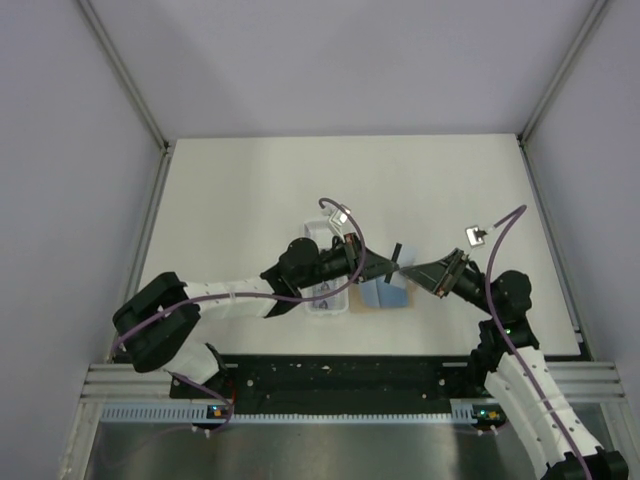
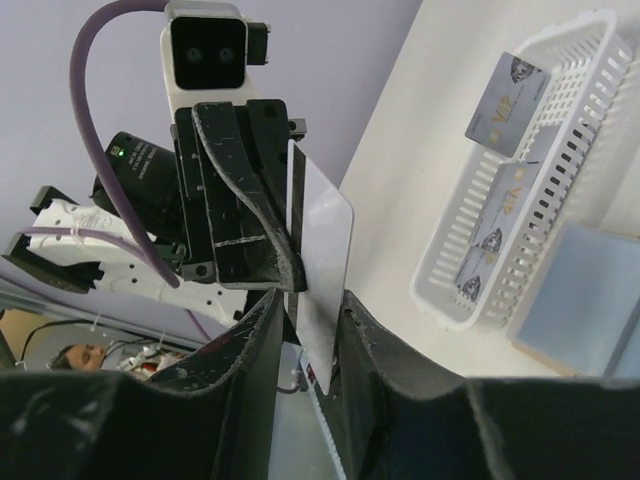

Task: Put the credit cards into the card holder
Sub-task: Pick up the credit card from the storage box.

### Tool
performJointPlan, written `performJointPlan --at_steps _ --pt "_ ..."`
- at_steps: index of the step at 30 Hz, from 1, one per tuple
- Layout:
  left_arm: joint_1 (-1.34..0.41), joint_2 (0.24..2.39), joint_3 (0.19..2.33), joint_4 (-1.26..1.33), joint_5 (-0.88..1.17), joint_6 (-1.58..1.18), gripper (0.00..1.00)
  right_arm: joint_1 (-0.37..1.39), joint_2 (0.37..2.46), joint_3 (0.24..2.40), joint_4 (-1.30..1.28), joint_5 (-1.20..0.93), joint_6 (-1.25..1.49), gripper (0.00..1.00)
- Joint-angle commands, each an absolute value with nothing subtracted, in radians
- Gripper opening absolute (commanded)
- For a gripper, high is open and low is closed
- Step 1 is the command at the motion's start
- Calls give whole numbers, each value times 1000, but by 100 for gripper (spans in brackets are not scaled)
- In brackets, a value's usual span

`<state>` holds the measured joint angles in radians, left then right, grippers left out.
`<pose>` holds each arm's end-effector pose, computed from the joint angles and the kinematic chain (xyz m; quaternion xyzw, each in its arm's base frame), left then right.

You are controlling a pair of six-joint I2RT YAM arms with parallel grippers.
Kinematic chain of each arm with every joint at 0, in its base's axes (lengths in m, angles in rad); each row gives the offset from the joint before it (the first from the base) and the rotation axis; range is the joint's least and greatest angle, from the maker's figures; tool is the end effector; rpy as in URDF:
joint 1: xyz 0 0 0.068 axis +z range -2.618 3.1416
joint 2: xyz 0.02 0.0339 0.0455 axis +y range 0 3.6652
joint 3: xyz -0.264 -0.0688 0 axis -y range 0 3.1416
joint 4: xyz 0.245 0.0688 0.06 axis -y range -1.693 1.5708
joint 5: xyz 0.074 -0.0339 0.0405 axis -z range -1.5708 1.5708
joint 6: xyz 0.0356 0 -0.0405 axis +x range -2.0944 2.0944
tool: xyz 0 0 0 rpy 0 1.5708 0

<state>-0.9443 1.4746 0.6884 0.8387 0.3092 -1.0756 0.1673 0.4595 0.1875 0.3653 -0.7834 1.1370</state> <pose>0.1777 -0.2639 0.2510 0.0668 0.6860 -0.6633 0.2915 0.1282 0.0471 0.2318 0.0404 0.6822 0.6190 0.3871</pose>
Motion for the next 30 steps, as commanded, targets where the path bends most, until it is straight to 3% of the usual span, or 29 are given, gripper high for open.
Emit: performJointPlan --at_steps 1,8,10,15,18,19,20,24,30 --pt "-950 1483 724 927 316 -1088 0 163 460 189 442 -790 1143 27" --pt "-950 1480 710 927 313 -1089 2 163 466 183 453 -779 1141 6" --pt "-950 1480 709 927 313 -1089 9 163 469 184 449 -778 1138 0" --pt "-946 1471 698 928 307 -1078 35 164 459 204 393 -752 1105 0" --pt "-937 1442 672 890 282 -1052 52 163 436 265 219 -692 1005 0" --pt "-934 1424 669 847 267 -1020 64 164 427 305 119 -634 929 0" --pt "-933 1402 670 771 241 -979 64 163 419 349 -37 -559 866 0" --pt "-934 1364 718 450 75 -864 60 164 426 468 -303 -326 723 0" --pt "-934 1526 863 143 -35 -824 26 163 463 480 -379 -296 692 0"
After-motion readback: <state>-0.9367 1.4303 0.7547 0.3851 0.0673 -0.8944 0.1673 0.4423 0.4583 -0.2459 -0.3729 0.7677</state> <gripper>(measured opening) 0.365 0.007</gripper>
